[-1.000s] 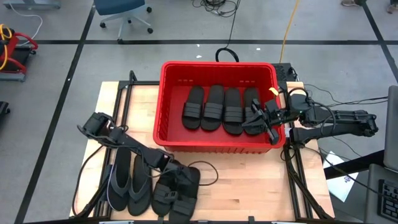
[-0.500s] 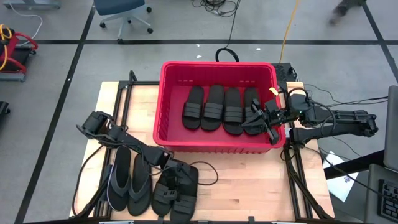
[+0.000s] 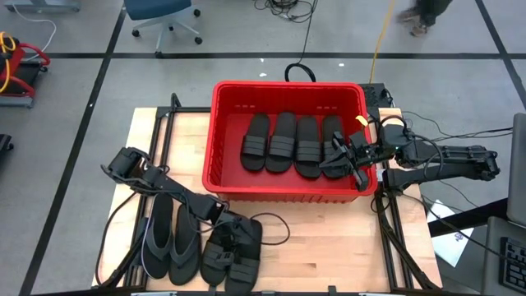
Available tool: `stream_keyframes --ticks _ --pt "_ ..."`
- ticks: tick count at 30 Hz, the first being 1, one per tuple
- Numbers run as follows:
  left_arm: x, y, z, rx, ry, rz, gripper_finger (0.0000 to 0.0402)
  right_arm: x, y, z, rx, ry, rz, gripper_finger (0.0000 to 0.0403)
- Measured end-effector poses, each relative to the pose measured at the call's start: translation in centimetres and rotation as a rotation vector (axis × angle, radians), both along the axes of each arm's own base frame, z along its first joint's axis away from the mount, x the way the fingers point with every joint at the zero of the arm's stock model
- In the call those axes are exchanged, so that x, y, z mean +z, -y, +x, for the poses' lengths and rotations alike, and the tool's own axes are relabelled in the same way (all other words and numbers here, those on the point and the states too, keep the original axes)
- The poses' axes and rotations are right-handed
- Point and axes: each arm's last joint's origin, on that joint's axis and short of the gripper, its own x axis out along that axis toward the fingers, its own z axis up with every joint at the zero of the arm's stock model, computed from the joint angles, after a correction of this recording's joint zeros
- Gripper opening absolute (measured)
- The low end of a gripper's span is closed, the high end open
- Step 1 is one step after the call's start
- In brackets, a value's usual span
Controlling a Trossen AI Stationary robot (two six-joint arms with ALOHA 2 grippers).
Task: Pick and place slides into bin
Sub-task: Put the right black slide on top of the other black slide into the red bin
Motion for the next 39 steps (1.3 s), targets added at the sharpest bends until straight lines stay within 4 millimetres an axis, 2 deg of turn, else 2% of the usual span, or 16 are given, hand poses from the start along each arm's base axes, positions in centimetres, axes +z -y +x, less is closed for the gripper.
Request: stream_keyframes --ticks 6,9,12,20,24,27,30,33,36,39 --pt "0.1 0.1 0.0 -0.033 0.005 -0.017 0.0016 0.0 0.0 0.0 0.000 0.000 0.000 0.0000" --pt "0.3 0.1 0.1 -0.020 0.007 -0.037 0.0012 0.0 0.0 0.0 0.000 0.000 0.000 0.0000" --pt "1.8 0.2 0.1 -0.002 0.056 -0.080 0.0004 0.0 0.0 0.0 0.000 0.000 0.000 0.0000" --pt "9.6 0.5 -0.9 0.000 0.301 -0.155 0.0002 -0.2 0.0 0.0 0.001 -0.015 -0.002 0.0000" --pt "14.4 1.0 -1.6 -0.009 0.395 -0.115 0.0002 -0.2 0.0 0.0 0.000 -0.016 -0.011 0.0000" --pt "18.1 0.8 -2.1 -0.016 0.420 -0.015 0.0001 -0.2 0.0 0.0 0.000 -0.019 -0.022 0.0000" --pt "22.0 -0.5 -2.4 -0.007 0.467 0.103 0.0001 -0.3 0.0 0.0 -0.001 -0.022 -0.023 0.0000" --pt "25.1 -2.6 -2.7 0.031 0.504 0.229 0.0001 -0.3 0.0 0.0 -0.001 -0.022 -0.023 0.0000" --pt "27.1 -4.9 -2.7 0.102 0.558 0.367 0.0001 -0.3 0.0 0.0 -0.001 -0.022 -0.023 0.0000" --pt "28.1 -7.2 -2.5 0.192 0.593 0.515 0.0001 -0.2 0.0 0.0 -0.005 -0.014 -0.025 0.0000"
